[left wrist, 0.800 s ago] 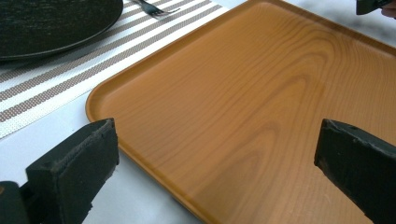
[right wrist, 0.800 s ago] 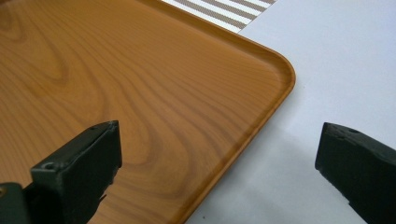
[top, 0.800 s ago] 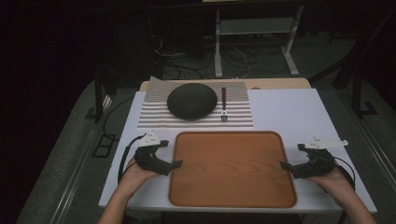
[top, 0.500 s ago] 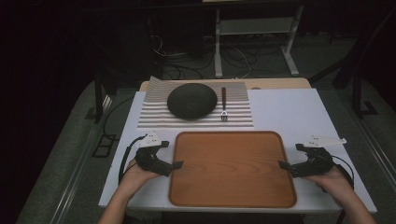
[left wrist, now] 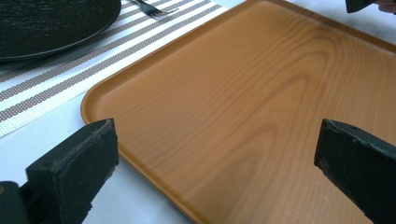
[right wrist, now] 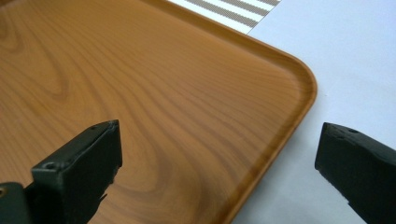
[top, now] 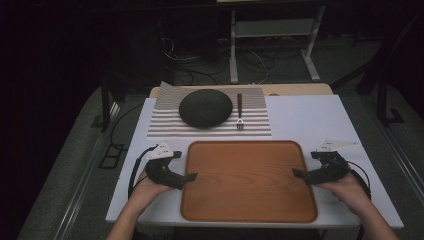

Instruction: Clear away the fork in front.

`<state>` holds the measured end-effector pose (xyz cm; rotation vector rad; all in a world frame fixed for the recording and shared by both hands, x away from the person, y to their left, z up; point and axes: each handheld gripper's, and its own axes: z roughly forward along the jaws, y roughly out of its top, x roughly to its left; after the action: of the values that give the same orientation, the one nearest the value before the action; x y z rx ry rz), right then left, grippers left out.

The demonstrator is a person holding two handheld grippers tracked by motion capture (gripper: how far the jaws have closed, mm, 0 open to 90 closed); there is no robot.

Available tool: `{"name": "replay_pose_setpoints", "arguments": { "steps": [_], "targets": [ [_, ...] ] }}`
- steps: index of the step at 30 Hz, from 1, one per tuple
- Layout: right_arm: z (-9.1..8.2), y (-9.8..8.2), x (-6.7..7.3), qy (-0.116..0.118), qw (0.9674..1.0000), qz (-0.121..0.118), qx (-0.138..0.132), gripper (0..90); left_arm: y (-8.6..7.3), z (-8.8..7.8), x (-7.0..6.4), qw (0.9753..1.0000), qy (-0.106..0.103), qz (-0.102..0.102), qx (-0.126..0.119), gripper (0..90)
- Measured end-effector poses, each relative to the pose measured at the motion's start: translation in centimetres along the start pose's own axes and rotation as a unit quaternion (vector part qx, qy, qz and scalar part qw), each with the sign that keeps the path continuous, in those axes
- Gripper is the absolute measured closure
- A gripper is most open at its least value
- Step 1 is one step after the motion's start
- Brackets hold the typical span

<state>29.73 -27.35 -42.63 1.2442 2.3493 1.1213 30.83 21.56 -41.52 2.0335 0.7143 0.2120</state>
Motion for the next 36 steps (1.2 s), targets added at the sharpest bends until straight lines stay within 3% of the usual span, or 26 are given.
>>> {"name": "replay_pose_setpoints", "arguments": {
  "steps": [17, 25, 36],
  "targets": [
    [2.0, 2.4, 0.0, 0.012, 0.9998, 0.001, 0.018, 1.3, -0.4, -0.3, 0.3, 1.0000, 0.005, 0.001, 0.000, 0.0],
    [3.0, 3.5, 0.2, 0.015, 0.9995, -0.011, 0.024, 1.4, -0.3, -0.4, 0.0, 0.9999, 0.009, -0.005, -0.004, 0.0],
    [3.9, 5.5, -0.1, 0.019, 0.9996, -0.008, 0.021, 1.4, -0.3, -0.4, 0.1, 0.9999, 0.010, -0.008, -0.008, 0.0]
  ]
}}
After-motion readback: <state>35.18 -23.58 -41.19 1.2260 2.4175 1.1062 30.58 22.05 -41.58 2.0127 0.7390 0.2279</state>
